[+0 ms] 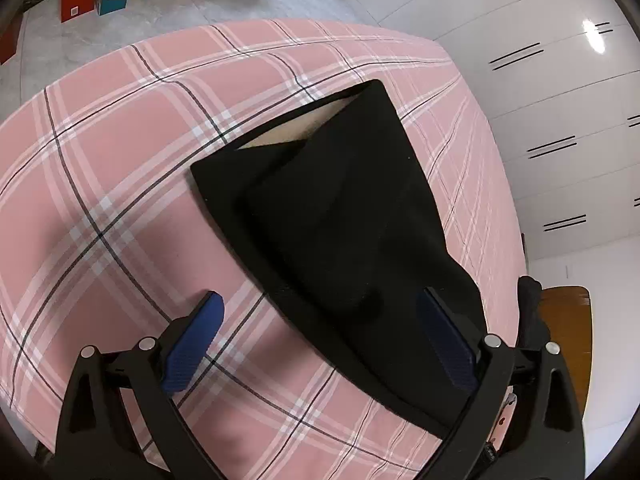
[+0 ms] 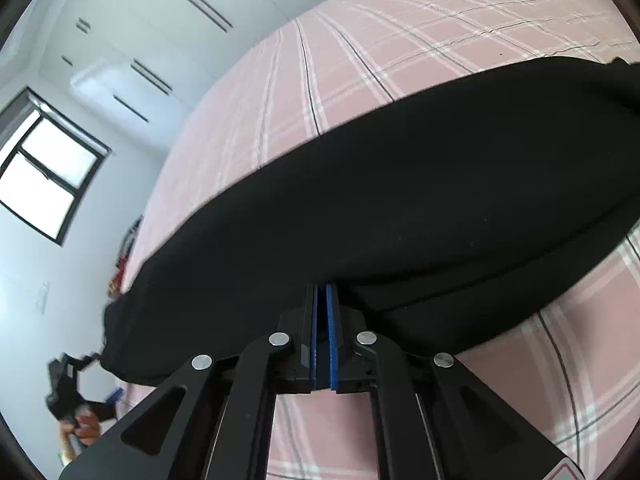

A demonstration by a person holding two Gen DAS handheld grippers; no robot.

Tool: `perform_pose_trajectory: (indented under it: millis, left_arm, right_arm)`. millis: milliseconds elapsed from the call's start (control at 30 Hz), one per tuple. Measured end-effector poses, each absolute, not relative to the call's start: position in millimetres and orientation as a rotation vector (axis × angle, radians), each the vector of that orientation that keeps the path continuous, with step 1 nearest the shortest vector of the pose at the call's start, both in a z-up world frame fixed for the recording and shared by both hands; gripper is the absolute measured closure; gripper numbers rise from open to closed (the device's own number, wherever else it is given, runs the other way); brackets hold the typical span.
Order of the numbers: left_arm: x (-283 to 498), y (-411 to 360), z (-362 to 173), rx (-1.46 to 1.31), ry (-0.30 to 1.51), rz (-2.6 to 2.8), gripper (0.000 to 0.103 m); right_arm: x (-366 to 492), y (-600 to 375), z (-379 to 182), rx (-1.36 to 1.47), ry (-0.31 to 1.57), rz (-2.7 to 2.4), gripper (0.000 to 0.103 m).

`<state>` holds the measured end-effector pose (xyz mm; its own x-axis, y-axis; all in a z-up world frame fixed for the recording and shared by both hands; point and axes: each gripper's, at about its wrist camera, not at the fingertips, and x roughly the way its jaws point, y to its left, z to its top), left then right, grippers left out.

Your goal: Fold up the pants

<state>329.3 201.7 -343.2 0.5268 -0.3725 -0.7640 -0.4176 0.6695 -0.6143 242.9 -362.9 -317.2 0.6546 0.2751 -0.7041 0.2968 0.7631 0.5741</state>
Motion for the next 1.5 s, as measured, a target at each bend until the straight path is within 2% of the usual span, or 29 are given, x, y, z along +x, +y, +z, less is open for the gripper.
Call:
perform_pose_trajectory:
  millis: [100, 267, 300, 433, 467, 500, 533, 633, 700, 733, 767, 967, 1067, 1100, 1200, 1233, 1300, 1467, 1500]
  left_arm:
    - [330, 204, -339, -0.850, 1.050, 0.032, 0.008]
    - [331, 206, -344, -0.830, 1.059, 0.044, 0.008]
    - [330, 206, -345, -0.834, 1.058, 0.048, 0.008]
    - [328, 205, -342, -0.871, 1.049, 0.035, 0.007]
    - [328, 204, -342, -0.875, 1.050, 0.036, 0.006]
    - [328, 204, -343, -0.875, 1.052, 0.037, 0.006]
    - [328, 202, -343, -0.872, 1.052, 0.039, 0.006]
    - [328, 199, -341, -0.862, 1.053, 0.042, 0.006]
    - [330, 197, -341, -0.859, 1.056, 0.041, 0.006]
    - [331, 197, -341, -0.859, 1.060, 0.042, 0.006]
    - [332, 197, -342, -0.861, 1.061, 0.040, 0.006]
    - [334, 206, -340, -0.874, 1.054, 0.043, 0.006]
    - [333, 211, -345, -0.886, 1.060, 0.062, 0.006]
    - [332, 212, -345, -0.900, 1.059, 0.066, 0.006]
    - [333, 210, -341, -0.894, 1.056, 0.068, 0.005]
    - [335, 208, -341, -0.887, 1.059, 0.065, 0.005]
    - [339, 205, -343, -0.897, 1.067, 0.056, 0.005]
    - [344, 201, -346, -0.912, 1.083, 0.082, 0.005]
    - [345, 200, -346, -0.912, 1.082, 0.081, 0.005]
  right_arm:
    - [219, -362, -311, 0.727, 0.858, 0.006, 0.103]
    - [178, -363, -328, 0.682, 0.913, -0.038, 0.103]
    - [174, -365, -333, 0.696, 0.929, -0.047, 0.092]
    - [182, -373, -323, 0.776, 0.921, -0.025, 0.091]
    - [190, -373, -321, 0.780, 0.916, -0.008, 0.086]
    - [197, -371, -318, 0.786, 0.916, 0.009, 0.072]
    - [207, -368, -317, 0.788, 0.915, 0.022, 0.065]
    - [226, -358, -320, 0.756, 0.928, 0.017, 0.062]
    - [235, -356, -326, 0.776, 0.937, 0.011, 0.066]
    - [240, -355, -330, 0.787, 0.941, 0.011, 0.073]
    - [243, -356, -331, 0.783, 0.938, 0.015, 0.098]
    - [192, -351, -297, 0.717, 0.836, 0.024, 0.103]
    - [185, -346, -320, 0.682, 0.924, -0.014, 0.103]
    - [185, -347, -325, 0.694, 0.944, -0.020, 0.096]
    - [184, -347, -321, 0.723, 0.936, -0.016, 0.090]
    - [186, -347, -318, 0.732, 0.926, -0.009, 0.085]
    - [194, -347, -313, 0.730, 0.920, -0.001, 0.052]
    - [233, -348, -329, 0.714, 0.972, -0.016, 0.051]
    - [238, -351, -332, 0.731, 0.964, -0.013, 0.058]
